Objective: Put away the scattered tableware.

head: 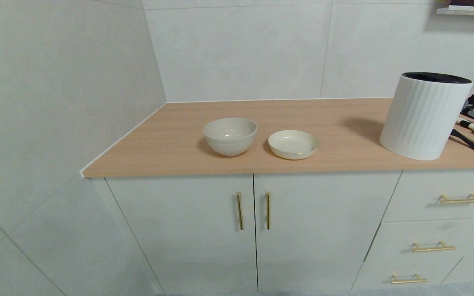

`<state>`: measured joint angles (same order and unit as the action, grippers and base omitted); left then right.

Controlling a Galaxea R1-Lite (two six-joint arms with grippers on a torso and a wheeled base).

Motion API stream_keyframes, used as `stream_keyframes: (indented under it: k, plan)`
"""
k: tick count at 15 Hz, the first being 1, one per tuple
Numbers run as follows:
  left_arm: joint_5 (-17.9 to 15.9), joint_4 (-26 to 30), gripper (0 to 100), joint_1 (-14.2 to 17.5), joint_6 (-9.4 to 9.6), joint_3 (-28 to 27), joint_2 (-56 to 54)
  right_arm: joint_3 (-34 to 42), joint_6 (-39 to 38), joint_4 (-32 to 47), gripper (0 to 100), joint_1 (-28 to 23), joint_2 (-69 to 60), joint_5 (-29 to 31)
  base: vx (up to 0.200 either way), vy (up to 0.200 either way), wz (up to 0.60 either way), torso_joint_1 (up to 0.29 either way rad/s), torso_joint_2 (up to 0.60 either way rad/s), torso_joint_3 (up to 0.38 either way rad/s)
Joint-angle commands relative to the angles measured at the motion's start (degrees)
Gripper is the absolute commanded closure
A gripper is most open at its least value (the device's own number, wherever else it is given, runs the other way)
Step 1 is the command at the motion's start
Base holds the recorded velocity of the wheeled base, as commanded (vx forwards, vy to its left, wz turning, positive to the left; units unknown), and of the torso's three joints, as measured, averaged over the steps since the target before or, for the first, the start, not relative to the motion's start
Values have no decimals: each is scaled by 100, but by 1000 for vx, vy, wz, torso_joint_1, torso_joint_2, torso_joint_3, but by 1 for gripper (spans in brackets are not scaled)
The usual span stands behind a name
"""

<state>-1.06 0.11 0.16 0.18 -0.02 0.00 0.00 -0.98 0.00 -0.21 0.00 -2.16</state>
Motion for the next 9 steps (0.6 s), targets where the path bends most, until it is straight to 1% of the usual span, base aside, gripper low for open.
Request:
stream_keyframes:
  k: [1, 6, 9]
  plan:
    - [1, -2, 0, 2, -1, 2, 0, 0, 1, 0, 0, -6, 0, -4, 0, 0, 0, -183, 476, 290]
    - [1, -2, 0, 2, -1, 2, 0, 0, 1, 0, 0, -6, 0, -4, 0, 0, 0, -158, 466, 306]
    - [1, -2, 0, 2, -1, 2, 9, 0, 1, 0, 0, -6, 0, -4, 0, 0, 0, -128, 465, 328]
